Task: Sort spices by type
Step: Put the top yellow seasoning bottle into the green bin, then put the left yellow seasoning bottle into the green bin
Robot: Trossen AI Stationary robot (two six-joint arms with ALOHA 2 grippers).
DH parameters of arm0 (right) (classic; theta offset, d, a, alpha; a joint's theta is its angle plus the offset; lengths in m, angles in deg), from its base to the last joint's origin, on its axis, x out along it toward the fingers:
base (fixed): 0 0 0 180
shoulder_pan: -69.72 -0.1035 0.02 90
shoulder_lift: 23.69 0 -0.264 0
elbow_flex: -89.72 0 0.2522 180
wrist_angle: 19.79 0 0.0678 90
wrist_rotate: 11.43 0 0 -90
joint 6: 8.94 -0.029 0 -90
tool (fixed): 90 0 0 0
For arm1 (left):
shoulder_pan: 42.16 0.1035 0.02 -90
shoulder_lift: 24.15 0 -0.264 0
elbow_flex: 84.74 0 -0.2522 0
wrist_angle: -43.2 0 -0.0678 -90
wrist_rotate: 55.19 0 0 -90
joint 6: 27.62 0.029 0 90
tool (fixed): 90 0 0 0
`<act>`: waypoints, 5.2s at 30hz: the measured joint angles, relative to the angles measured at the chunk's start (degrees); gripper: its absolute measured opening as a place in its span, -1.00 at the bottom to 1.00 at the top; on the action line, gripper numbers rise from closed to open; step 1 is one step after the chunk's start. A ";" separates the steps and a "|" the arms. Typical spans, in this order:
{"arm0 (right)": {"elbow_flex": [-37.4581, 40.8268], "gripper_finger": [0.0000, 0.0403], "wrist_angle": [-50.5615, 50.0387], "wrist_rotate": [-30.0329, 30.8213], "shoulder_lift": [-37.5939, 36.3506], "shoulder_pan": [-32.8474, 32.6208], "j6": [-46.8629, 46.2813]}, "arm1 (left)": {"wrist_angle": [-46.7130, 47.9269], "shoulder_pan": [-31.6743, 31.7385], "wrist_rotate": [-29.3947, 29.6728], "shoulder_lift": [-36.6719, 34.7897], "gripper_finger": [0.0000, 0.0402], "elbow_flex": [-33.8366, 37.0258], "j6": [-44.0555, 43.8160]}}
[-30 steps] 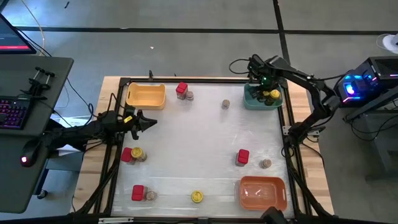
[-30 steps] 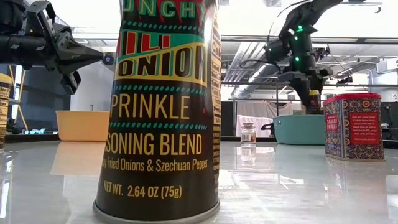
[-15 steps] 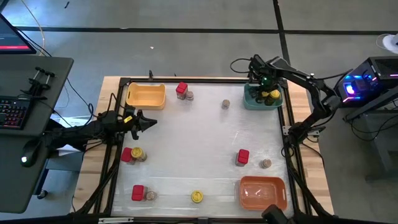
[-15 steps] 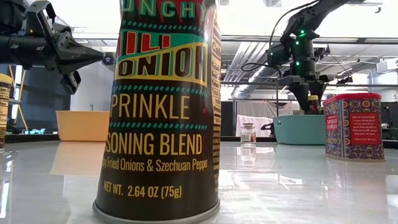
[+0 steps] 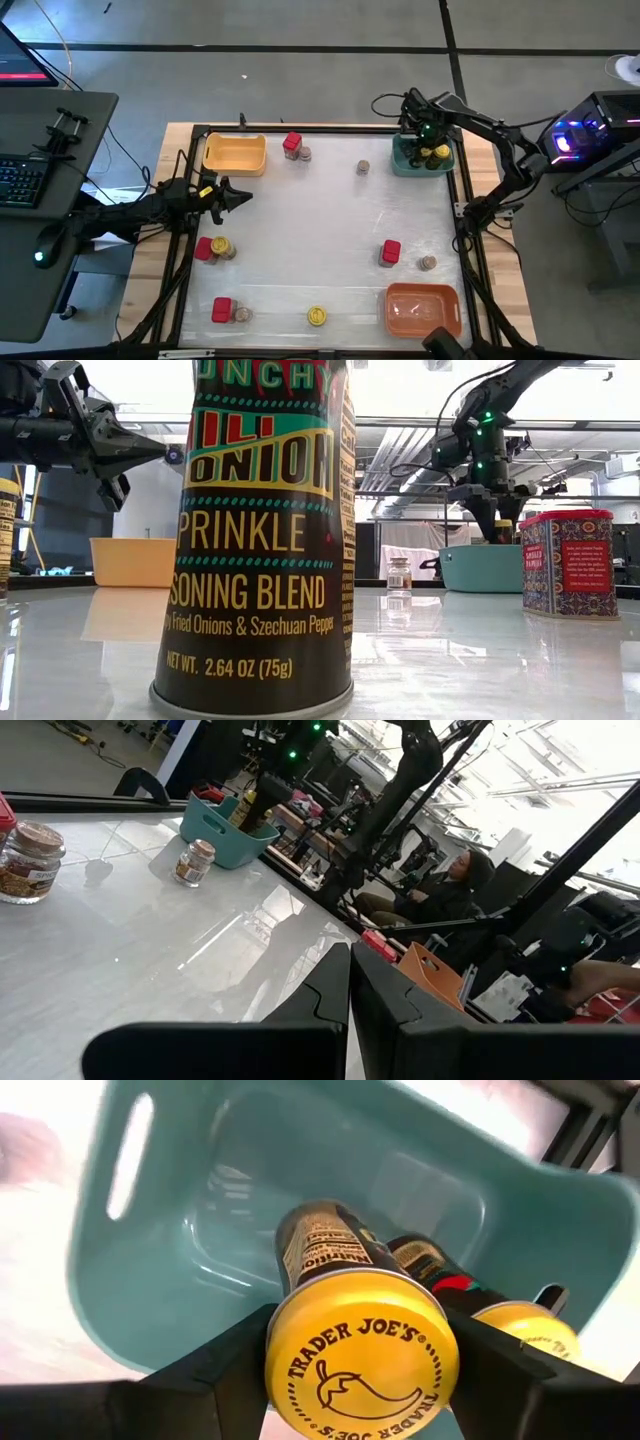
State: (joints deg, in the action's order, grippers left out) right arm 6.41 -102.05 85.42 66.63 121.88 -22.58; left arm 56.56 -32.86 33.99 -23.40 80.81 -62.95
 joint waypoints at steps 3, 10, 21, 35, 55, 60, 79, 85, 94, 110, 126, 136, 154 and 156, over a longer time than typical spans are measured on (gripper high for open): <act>1.19 0.22 0.22 -0.08 0.02 0.02 0.12 | 0.00 -0.01 0.00 -0.02 -1.00 -0.01 -0.02; 1.63 0.23 1.91 0.95 0.02 -0.02 0.14 | 0.00 -0.01 0.00 -0.01 -1.00 -0.01 -0.02; 1.63 0.23 1.93 -0.17 0.02 -0.02 0.68 | 0.00 0.00 0.00 0.00 -1.00 -0.01 -0.02; 1.63 0.23 0.60 0.31 0.03 -0.02 2.06 | 0.00 0.00 0.00 -0.02 -1.00 -0.02 -0.02; 1.63 0.23 2.40 -1.58 0.04 -0.02 5.32 | 0.00 0.00 0.00 -0.02 -1.00 -0.02 -0.02; 1.63 0.23 2.38 -1.08 0.04 -0.03 7.37 | 0.00 0.00 0.00 -0.02 -1.00 0.00 0.00; 4.71 0.23 3.05 2.18 0.04 -0.07 11.12 | 0.00 -0.01 0.00 0.00 -1.00 -0.01 -0.02; 4.71 0.39 3.17 2.65 0.04 -0.09 11.33 | 0.00 0.00 0.00 0.00 -1.00 -0.02 -0.02; 4.73 0.75 2.79 2.57 0.04 -0.07 11.18 | 0.00 -0.02 0.02 0.00 -1.00 -0.02 0.00; 4.73 0.76 5.71 5.33 0.04 -0.09 14.36 | 0.00 0.00 0.01 -0.01 -1.00 -0.02 -0.02; 4.56 0.75 8.14 5.44 0.04 -0.07 15.43 | 0.00 -0.02 0.02 0.00 -1.00 0.00 -0.02; -6.56 0.75 8.19 5.09 0.04 0.53 14.26 | 0.00 -0.02 0.00 -0.02 -1.00 -0.02 0.00; -15.12 0.75 31.27 -37.18 0.02 -8.24 0.14 | 0.00 -0.02 0.00 0.00 -1.00 0.00 -0.02; -16.07 0.75 32.30 -39.25 0.02 -11.91 0.94 | 0.00 0.00 0.01 -0.01 -1.00 0.00 -0.01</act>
State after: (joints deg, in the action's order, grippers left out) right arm -9.66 -69.76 46.16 66.65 109.96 -21.64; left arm 56.56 -32.87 34.00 -23.40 80.81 -62.96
